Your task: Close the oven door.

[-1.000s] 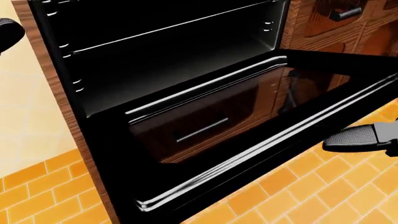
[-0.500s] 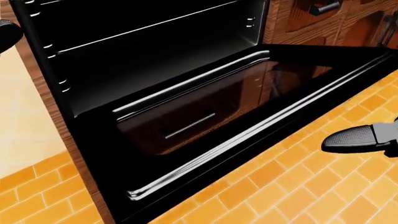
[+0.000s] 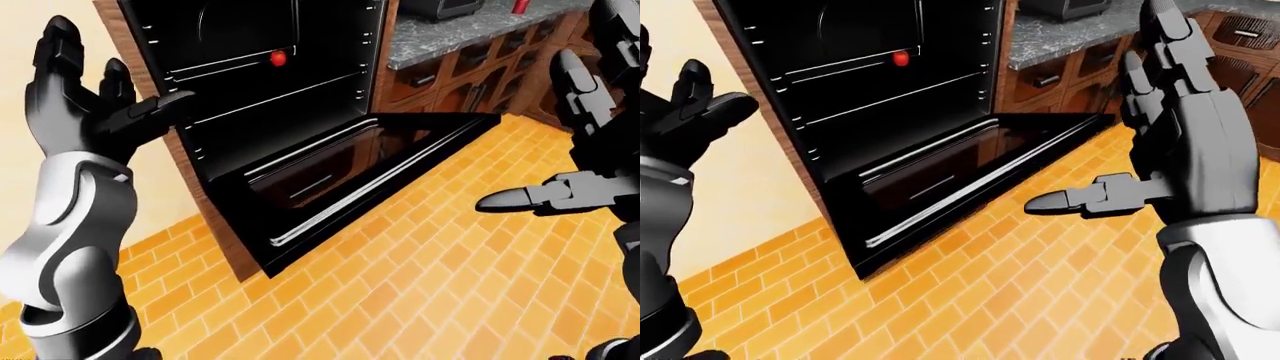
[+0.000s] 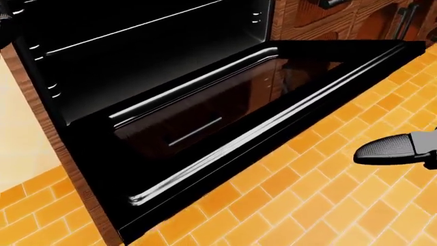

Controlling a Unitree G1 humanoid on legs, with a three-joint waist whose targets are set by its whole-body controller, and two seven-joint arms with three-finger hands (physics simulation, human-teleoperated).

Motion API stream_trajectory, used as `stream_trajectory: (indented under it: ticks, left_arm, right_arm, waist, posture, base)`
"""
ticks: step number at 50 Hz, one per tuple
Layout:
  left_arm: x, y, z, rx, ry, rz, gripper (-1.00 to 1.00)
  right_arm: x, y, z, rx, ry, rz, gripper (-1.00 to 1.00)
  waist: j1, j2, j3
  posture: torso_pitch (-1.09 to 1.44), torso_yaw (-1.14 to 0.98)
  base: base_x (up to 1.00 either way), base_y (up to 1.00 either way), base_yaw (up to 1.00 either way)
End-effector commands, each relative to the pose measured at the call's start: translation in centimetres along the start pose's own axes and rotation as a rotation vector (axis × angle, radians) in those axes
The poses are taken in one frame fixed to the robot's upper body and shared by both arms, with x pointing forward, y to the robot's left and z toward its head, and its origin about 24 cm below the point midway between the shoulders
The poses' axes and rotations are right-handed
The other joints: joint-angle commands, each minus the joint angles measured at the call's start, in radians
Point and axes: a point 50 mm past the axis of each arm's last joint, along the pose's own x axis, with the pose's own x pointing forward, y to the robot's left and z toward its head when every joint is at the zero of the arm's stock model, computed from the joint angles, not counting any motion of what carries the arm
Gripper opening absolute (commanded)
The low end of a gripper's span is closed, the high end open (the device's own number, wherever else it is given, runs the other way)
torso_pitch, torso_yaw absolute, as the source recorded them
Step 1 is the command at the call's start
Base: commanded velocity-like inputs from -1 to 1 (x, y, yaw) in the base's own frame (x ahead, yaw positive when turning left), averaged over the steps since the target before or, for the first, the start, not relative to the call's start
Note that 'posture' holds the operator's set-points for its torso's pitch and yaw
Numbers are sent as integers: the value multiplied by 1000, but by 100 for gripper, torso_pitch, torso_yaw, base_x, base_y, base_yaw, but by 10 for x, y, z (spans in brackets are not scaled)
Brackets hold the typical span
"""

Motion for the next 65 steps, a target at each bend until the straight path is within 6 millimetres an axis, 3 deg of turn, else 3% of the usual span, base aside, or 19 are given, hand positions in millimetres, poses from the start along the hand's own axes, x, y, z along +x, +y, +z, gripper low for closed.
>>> stream_trajectory:
  ticks: [1, 2, 3, 9, 26, 27, 29, 36, 40, 42, 43, 45, 46, 48, 52, 54, 56, 59, 65]
  left_arm:
    - [-1, -5, 11, -14, -55, -25, 100]
    - [-1, -5, 12, -14, -56, -25, 100]
    - [-1, -5, 12, -15, -56, -26, 100]
    - [-1, -4, 11, -14, -55, -23, 100]
    - [0, -3, 11, -11, -56, -22, 100]
    - [0, -3, 11, -10, -56, -21, 100]
    - [0, -3, 11, -10, -57, -21, 100]
    - [0, -4, 11, -11, -57, -22, 100]
    - [0, -4, 13, -13, -59, -21, 100]
    - [0, -4, 13, -14, -60, -22, 100]
    - [0, -4, 13, -15, -60, -22, 100]
    - [0, -4, 14, -16, -61, -23, 100]
    - [0, -4, 14, -16, -62, -23, 100]
    - [0, -4, 14, -16, -61, -23, 100]
    - [0, -4, 14, -15, -62, -21, 100]
    - [0, -4, 13, -15, -61, -21, 100]
    - [0, -4, 13, -14, -61, -21, 100]
    - [0, -4, 13, -13, -61, -21, 100]
    - [0, -3, 12, -11, -61, -20, 100]
  right_arm:
    - [1, -3, 4, -33, -23, -33, 100]
    - [2, -4, 2, -66, -13, -47, 100]
    - [2, -4, 2, -59, -13, -42, 100]
    - [3, 0, -1, -78, -8, -33, 100]
    - [4, 0, -4, -115, 32, -26, 100]
    - [4, 0, -3, -116, 32, -26, 100]
    - [4, 0, -3, -113, 33, -27, 100]
    - [4, 0, -4, -103, 33, -22, 100]
    - [4, 0, -2, -107, 32, -18, 100]
    - [4, 0, -1, -108, 30, -18, 100]
    - [4, 0, -1, -108, 30, -18, 100]
    - [5, 0, 0, -109, 29, -17, 100]
    - [5, 0, 0, -108, 29, -17, 100]
    - [4, 0, 1, -108, 27, -14, 100]
    - [4, 1, 0, -104, 27, -9, 100]
    - [4, 1, 0, -103, 28, -9, 100]
    - [4, 1, -1, -104, 29, -8, 100]
    - [3, 1, -1, -104, 29, -8, 100]
    - [3, 2, -2, -107, 30, -6, 100]
  waist:
    - [4, -11, -12]
    - [10, -44, -21]
    - [4, -6, -1]
    - [-13, 30, -14]
    - [-18, 24, -29]
    - [-19, 31, -50]
    - [-19, 25, -44]
    - [-24, 50, -42]
    - [-22, 37, -36]
    - [-21, 5, -35]
    - [-19, -23, -36]
    - [-21, 0, -33]
    - [-18, -12, -34]
    - [-19, -12, -41]
    - [-16, 18, -24]
    - [-20, 46, -21]
    - [-25, 109, -38]
    - [-19, 93, -27]
    - [-21, 39, -26]
  posture:
    - [0, 0]
    - [0, 0]
    - [0, 0]
    - [0, 0]
    - [0, 0]
    - [0, 0]
    - [0, 0]
    - [0, 0]
    - [0, 0]
    - [0, 0]
    - [0, 0]
    - [0, 0]
    - [0, 0]
    - [0, 0]
    - [0, 0]
    - [0, 0]
    - [0, 0]
    - [0, 0]
    - [0, 0]
  base:
    - [0, 0, 0]
    - [0, 0, 0]
    - [0, 0, 0]
    - [0, 0, 0]
    - [0, 0, 0]
    - [0, 10, 0]
    - [0, 14, 0]
    - [0, 14, 0]
    - [0, 14, 0]
    - [0, 14, 0]
    - [0, 14, 0]
    - [0, 14, 0]
    - [0, 14, 0]
    - [0, 14, 0]
    - [0, 14, 0]
    - [0, 14, 0]
    - [0, 14, 0]
    - [0, 14, 0]
    - [0, 14, 0]
